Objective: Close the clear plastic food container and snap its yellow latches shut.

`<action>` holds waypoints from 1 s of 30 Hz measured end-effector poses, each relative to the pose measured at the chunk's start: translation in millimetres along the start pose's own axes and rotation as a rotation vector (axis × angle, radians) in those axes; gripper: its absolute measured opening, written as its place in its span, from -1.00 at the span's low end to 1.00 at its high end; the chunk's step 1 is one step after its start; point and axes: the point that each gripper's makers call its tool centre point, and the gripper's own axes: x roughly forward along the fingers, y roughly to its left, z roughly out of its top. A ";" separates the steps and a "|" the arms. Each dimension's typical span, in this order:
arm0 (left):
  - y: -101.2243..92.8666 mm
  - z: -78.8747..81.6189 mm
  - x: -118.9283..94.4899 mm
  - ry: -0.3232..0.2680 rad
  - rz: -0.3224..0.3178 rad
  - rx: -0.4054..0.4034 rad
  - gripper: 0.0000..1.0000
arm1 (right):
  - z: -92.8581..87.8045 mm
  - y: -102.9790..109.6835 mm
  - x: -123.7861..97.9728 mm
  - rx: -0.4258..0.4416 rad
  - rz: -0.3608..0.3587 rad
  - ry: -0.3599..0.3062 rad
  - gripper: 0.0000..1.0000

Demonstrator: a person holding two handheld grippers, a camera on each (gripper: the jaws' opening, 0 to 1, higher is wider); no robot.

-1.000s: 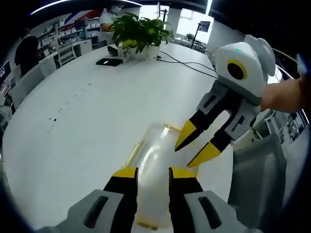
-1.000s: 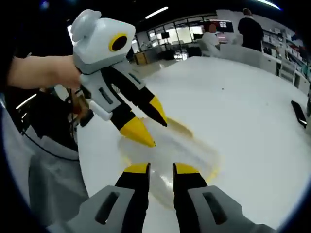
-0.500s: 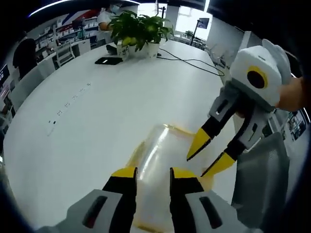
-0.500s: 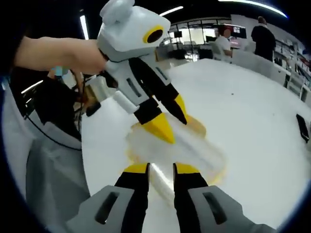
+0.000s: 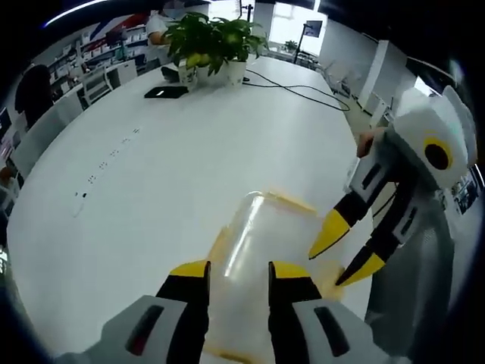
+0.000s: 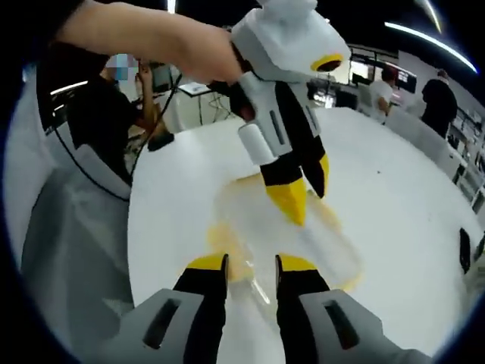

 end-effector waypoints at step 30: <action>2.3 2.5 14.0 0.064 -0.113 0.036 -0.44 | 3.6 6.7 18.6 -0.400 -0.140 0.019 -0.58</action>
